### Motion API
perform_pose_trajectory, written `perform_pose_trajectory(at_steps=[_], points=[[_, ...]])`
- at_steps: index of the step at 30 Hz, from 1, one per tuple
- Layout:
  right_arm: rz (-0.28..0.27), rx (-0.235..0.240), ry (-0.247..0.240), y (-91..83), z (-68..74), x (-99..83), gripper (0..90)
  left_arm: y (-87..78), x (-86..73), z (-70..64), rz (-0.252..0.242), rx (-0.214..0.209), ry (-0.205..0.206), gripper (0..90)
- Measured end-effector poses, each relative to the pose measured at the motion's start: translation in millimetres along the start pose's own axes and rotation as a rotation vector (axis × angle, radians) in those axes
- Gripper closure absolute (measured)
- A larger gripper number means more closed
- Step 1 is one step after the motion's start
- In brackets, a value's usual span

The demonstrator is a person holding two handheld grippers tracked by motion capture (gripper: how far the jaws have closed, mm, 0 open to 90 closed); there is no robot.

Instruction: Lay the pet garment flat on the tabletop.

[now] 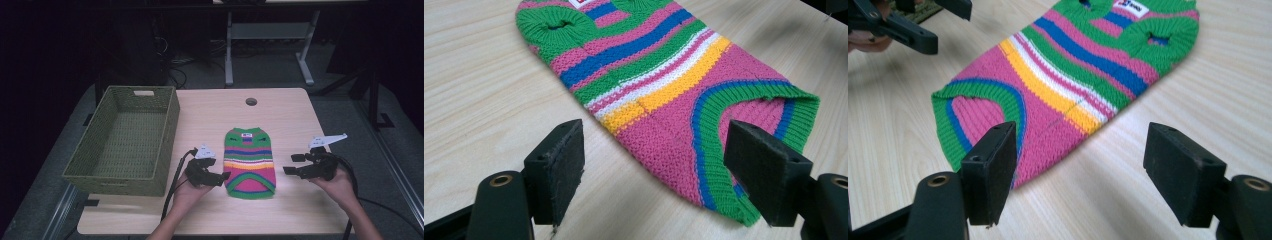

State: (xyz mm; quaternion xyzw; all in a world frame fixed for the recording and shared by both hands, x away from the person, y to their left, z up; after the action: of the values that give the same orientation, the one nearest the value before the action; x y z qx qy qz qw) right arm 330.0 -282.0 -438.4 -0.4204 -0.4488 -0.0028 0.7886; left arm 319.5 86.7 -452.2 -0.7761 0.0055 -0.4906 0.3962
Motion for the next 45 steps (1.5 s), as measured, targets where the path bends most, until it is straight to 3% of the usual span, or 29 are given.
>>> perform_pose_trajectory(at_steps=[20,30,40,45], points=[[0.03,-0.013,-0.014,-2.7,12.5,-25.8,28.7,-10.1,-18.8,-8.0,0.004,-0.012,0.01,24.1],[0.015,-0.018,0.005,-6.3,13.6,-38.0,28.6,-14.8,-25.3,-15.0,0.014,-0.016,0.039,24.1],[-0.029,-0.022,0.032,-17.0,15.6,-54.6,28.2,-18.1,-33.1,-19.1,0.009,-0.018,0.038,24.1],[-0.022,-0.028,0.034,-20.6,17.4,-61.2,27.5,-23.0,-38.5,-21.5,0.005,-0.024,0.038,24.0]])
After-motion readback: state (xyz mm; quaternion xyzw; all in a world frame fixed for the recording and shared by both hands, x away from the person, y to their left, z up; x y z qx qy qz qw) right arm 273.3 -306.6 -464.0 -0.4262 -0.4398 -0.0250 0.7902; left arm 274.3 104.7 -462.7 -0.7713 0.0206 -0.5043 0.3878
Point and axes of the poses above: each handheld gripper's, and its own axes: y roughly forward along the jaws, x roughly out of its top, z roughly to its left, the point moved 1 cm from there along y, roughly forward along the jaws, and after that the axes turned 3 degrees about -x, right-handed, at the moved point
